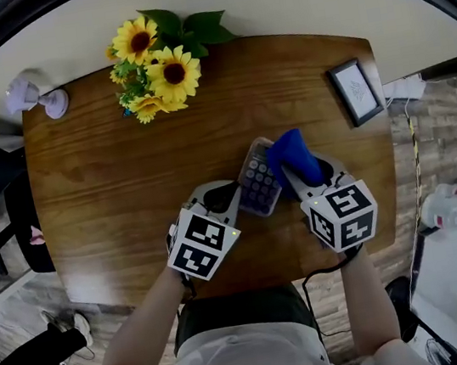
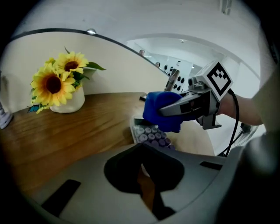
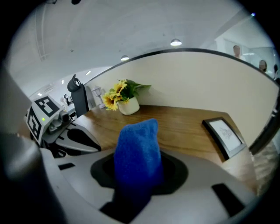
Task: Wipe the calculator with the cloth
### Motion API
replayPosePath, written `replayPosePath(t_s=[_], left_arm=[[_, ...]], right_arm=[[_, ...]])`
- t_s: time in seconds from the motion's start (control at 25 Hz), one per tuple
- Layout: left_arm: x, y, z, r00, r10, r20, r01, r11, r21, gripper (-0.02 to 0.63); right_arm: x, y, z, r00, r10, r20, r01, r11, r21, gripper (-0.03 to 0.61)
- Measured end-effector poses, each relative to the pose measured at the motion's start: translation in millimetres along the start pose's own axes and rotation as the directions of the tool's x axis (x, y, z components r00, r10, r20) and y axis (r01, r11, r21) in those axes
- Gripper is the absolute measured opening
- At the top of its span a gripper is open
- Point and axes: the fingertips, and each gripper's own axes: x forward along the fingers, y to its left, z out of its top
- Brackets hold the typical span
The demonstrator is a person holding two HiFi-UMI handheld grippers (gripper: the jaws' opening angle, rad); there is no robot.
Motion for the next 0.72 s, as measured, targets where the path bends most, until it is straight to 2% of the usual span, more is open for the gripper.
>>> replayPosePath(t_s=[0.16, 0.28, 0.36, 0.52, 0.72], left_arm=[[8.6, -8.1, -0.5, 1.0, -0.014, -0.028, 0.015, 0.999, 0.028, 0.003], [9.3, -4.9, -2.5, 1.0, -0.002, -0.026, 0.002, 1.0, 0.005, 0.003], [9.8, -4.9, -1.9, 1.0, 0.0, -0.01, 0.0, 1.0, -0.008, 0.003], [10.3, -5.3, -2.2, 1.0, 0.013, -0.011, -0.013, 1.0, -0.005, 0.003], [10.5, -4.1, -2.1, 0.999, 0.035, 0.0, -0.035, 0.999, 0.012, 0.003]], right_arm=[[5.9, 25.0, 22.0, 0.993, 0.098, 0.067, -0.099, 0.995, 0.009, 0.141], [15.6, 46.9, 32.8, 0.979, 0.179, 0.097, -0.182, 0.983, 0.022, 0.141], [23.5, 58.0, 30.8, 0.974, 0.21, 0.081, -0.212, 0.977, 0.015, 0.141], [36.7, 66.6, 11.9, 0.976, 0.217, 0.013, -0.217, 0.976, 0.01, 0.141], [34.0, 52.5, -5.1, 0.986, 0.165, -0.007, -0.164, 0.986, 0.029, 0.141]])
